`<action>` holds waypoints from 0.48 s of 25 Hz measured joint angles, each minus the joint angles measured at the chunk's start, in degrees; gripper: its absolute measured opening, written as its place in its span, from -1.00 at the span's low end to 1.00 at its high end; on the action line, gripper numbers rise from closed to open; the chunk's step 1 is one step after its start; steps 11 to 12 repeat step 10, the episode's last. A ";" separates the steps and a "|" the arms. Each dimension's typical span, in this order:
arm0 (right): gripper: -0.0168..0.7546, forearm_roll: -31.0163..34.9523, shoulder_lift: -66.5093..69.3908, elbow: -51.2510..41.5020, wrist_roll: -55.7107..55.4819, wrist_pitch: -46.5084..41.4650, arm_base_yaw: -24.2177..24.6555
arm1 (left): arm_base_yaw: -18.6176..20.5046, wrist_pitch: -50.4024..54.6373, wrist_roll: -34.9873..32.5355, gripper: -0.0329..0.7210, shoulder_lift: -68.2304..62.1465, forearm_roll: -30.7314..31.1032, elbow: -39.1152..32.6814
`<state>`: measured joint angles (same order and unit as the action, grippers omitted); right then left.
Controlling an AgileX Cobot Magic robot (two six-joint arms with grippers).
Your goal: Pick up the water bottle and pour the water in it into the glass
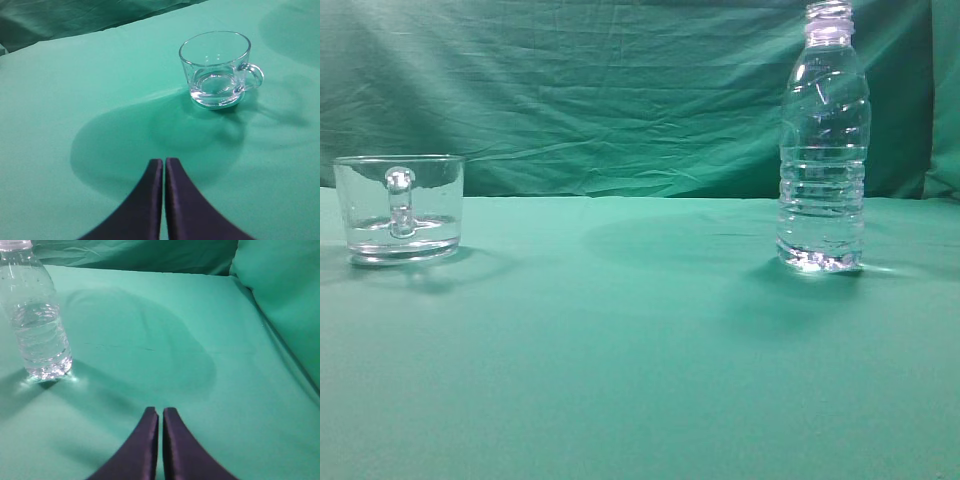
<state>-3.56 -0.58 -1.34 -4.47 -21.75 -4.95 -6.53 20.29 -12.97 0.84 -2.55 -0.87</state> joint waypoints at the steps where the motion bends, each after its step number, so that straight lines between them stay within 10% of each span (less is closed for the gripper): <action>1: -0.96 0.00 0.00 0.00 0.01 0.00 0.00 | 0.00 0.00 0.00 -0.91 0.00 0.00 0.00; 12: -0.96 0.00 0.00 0.00 -0.12 0.09 0.00 | 0.00 0.00 0.00 -0.91 0.00 0.00 0.00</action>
